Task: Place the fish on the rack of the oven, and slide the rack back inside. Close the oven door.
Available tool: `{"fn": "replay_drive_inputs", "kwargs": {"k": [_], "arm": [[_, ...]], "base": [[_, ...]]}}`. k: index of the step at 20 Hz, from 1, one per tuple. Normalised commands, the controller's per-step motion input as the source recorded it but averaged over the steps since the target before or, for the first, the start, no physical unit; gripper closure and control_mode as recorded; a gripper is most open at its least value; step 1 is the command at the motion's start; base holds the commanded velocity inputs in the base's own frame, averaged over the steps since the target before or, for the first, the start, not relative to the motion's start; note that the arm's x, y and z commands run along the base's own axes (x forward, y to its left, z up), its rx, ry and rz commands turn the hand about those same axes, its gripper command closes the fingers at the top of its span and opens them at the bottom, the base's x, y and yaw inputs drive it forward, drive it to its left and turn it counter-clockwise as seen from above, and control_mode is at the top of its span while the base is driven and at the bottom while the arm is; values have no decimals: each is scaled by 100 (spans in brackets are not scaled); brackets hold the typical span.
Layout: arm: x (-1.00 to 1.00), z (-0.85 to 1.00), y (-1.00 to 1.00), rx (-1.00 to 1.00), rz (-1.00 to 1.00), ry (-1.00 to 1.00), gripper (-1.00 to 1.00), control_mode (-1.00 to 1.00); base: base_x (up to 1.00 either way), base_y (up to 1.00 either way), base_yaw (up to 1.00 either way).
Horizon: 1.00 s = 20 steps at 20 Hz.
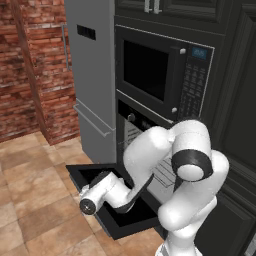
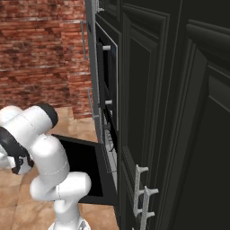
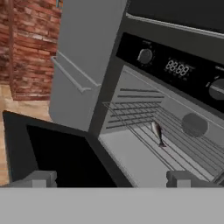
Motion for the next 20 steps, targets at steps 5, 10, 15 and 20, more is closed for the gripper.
{"fn": "replay_drive_inputs", "kwargs": {"k": [5, 10, 15, 20], "arm": [[-76, 70, 74, 14, -26, -13, -100, -100], [-64, 21, 76, 10, -27, -20, -100, -100], [-9, -36, 49, -2, -24, -23, -100, -100], [0, -84, 26, -4, -18, -35, -100, -100]], "base": [[0, 0, 0], [0, 0, 0], [0, 0, 0], [0, 0, 0]]}}
